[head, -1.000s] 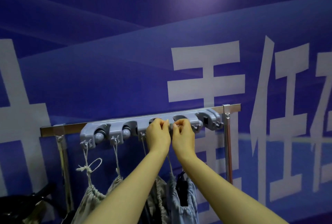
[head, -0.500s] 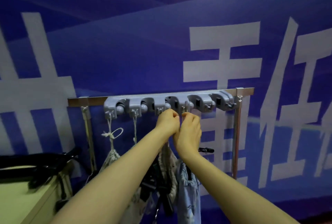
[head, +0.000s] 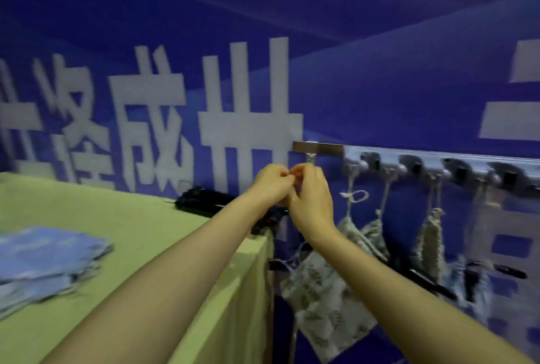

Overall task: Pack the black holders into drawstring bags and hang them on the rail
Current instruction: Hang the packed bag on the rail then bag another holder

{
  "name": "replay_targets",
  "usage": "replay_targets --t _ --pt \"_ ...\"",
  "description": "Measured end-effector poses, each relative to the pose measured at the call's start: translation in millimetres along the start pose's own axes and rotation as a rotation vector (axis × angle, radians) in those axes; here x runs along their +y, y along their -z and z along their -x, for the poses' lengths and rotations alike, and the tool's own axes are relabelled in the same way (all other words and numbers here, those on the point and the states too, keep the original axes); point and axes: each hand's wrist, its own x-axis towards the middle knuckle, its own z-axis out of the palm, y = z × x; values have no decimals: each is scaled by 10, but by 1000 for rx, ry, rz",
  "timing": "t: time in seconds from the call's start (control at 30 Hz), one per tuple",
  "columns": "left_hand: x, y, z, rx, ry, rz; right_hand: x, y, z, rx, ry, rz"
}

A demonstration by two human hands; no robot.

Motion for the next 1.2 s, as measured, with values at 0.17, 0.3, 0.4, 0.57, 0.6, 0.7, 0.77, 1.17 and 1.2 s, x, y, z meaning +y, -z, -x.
replay_targets --t 0.17,0.3,0.4,0.57,0.6,0.7,0.77,1.17,1.2 --pt "-923 967 253 127 193 -36 -392 -992 304 -303 -15 -20" --pt "-1589 1541 477 227 333 -127 -524 -1609 552 -546 -53 17" --pt "-2000 1828 570 270 394 -242 -498 -1942 698 -645 -94 48" --pt "-2438 2020 644 303 451 -399 -335 -2224 789 -714 -109 110" --pt "-2512 2050 644 314 468 -420 -320 -2269 790 -711 -106 118" --pt "-2674 2153 629 354 480 -521 -321 -2385 778 -697 -86 127" --pt "-2726 2226 625 384 501 -571 -335 -2453 763 -699 -63 141" --pt "-2927 2452 733 278 592 -597 -474 -2619 650 -746 18 320" --pt "-2920 2446 742 270 592 -625 -507 -2625 624 -725 -20 279"
